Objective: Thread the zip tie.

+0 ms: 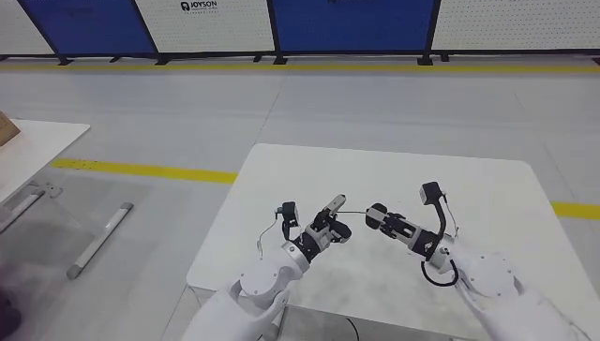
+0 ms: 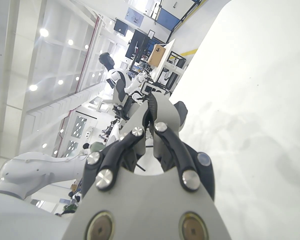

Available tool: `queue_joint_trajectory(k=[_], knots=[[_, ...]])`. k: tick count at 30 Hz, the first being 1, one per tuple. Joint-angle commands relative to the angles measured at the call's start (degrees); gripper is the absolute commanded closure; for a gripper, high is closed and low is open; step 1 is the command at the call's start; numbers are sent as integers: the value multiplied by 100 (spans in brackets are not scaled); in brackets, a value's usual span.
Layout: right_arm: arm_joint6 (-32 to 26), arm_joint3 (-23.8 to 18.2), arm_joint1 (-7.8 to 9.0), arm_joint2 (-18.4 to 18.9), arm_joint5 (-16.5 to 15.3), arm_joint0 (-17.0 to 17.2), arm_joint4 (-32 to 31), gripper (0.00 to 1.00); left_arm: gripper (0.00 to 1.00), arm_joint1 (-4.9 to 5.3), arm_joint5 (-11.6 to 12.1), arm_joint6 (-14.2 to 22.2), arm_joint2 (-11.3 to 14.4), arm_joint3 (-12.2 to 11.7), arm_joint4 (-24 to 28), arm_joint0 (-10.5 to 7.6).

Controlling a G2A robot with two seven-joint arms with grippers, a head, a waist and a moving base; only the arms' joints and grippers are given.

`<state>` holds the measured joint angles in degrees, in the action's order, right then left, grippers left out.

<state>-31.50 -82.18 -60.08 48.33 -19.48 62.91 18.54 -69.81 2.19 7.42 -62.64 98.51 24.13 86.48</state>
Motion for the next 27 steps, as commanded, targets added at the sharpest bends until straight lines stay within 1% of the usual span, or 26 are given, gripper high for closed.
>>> queue_joint_trajectory(k=[1, 4, 7, 9, 19, 21, 23, 25, 27], knots=[[22, -26, -4, -6, 7, 21, -15, 100, 0, 0, 0, 0, 0, 0, 0, 0], [-6, -109, -34, -64, 79, 50, -207, 100, 0, -6, 40, 1, 39, 4, -55, -4], [75, -150, -76, -112, 175, 47, -365, 100, 0, -30, 175, -103, 80, 26, -16, -35], [162, -157, -97, -114, 175, 63, -383, 100, 0, -47, 235, -161, 119, 3, 16, -59], [162, -157, -97, -114, 175, 63, -383, 100, 0, -47, 235, -161, 119, 3, 16, -59], [162, -157, -97, -114, 175, 63, -383, 100, 0, -57, 204, -154, 141, -66, 77, -86], [162, -157, -97, -114, 175, 63, -383, 100, 0, -70, 267, -146, 158, -178, 99, -136], [162, -157, -97, -114, 175, 63, -383, 100, 0, -85, 323, -222, 166, -258, 118, -176], [162, -157, -97, -114, 175, 63, -383, 100, 0, -100, 316, -264, 195, -350, 154, -205]])
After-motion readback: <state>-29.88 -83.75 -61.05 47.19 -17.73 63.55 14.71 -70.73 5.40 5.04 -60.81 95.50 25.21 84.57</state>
